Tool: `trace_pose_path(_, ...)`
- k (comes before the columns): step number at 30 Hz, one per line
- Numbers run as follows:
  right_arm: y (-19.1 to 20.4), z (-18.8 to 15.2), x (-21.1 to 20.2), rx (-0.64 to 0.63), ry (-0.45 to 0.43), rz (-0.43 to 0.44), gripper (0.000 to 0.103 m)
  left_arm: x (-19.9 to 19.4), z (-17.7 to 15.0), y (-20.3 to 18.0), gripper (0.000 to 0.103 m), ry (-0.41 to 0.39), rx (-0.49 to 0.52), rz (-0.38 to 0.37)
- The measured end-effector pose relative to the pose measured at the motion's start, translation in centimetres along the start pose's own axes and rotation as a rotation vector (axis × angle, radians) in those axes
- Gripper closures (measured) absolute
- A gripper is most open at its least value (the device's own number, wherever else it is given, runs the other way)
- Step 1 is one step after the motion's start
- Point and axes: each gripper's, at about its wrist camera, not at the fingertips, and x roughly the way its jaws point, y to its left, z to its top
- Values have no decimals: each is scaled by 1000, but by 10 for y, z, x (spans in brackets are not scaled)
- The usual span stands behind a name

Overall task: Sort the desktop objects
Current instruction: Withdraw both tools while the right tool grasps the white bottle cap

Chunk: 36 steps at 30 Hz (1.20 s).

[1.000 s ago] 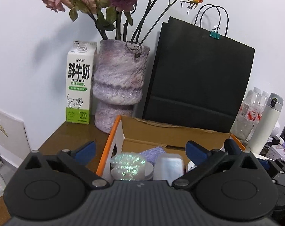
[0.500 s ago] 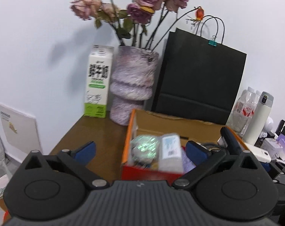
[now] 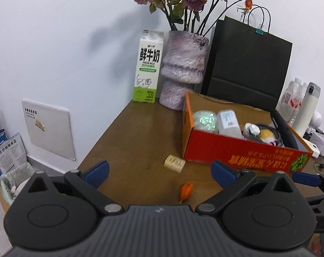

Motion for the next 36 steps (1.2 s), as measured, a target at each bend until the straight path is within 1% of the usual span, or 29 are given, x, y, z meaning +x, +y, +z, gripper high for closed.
trace_pose_path(5,22,-13,-1,-28,40,33,0,-9,-13,18,0,27,11,-9)
trace_pose_path(7,30,-16,1,-41,52,49,0,-12,-17,24,0,25,11,-13)
trace_pose_path(11,48,-22,3,-65,74,83,0,-15,-21,33,0,30,-10,-10)
trace_pose_path(13,56,-23,7,-73,91,100,3,-13,-22,37,0,40,-28,-8)
trace_pose_path(15,63,-24,13,-73,108,111,13,-12,-23,38,0,46,-36,-12)
trace_pose_path(16,65,-24,16,-70,116,115,16,-12,-23,38,0,45,-36,-14)
trace_pose_path(17,68,-23,20,-65,128,119,23,-12,-24,37,0,44,-33,-14)
trace_pose_path(18,69,-23,23,-61,136,123,25,-12,-24,37,0,43,-29,-15)
trace_pose_path(19,72,-22,24,-72,126,111,31,-12,-24,36,0,42,-25,-17)
trace_pose_path(20,74,-22,24,-81,121,110,45,-11,-25,35,0,43,-20,-21)
trace_pose_path(21,74,-21,23,-83,117,123,68,-11,-25,34,0,43,-16,-24)
trace_pose_path(22,75,-21,21,-84,113,134,74,-11,-25,32,0,43,-12,-25)
trace_pose_path(25,71,-23,16,-104,100,122,76,-8,-27,27,0,48,0,-33)
trace_pose_path(30,44,-14,16,-32,73,66,76,6,-29,6,1,75,48,-57)
trace_pose_path(31,37,-13,16,-17,68,50,76,11,-30,0,2,88,57,-52)
trace_pose_path(32,29,-12,17,-6,62,34,76,16,-30,-5,7,99,67,-43)
trace_pose_path(33,21,-11,17,3,56,17,76,20,-30,-10,9,104,74,-38)
trace_pose_path(36,-3,-10,17,36,42,-21,76,37,-28,-20,11,122,72,-56)
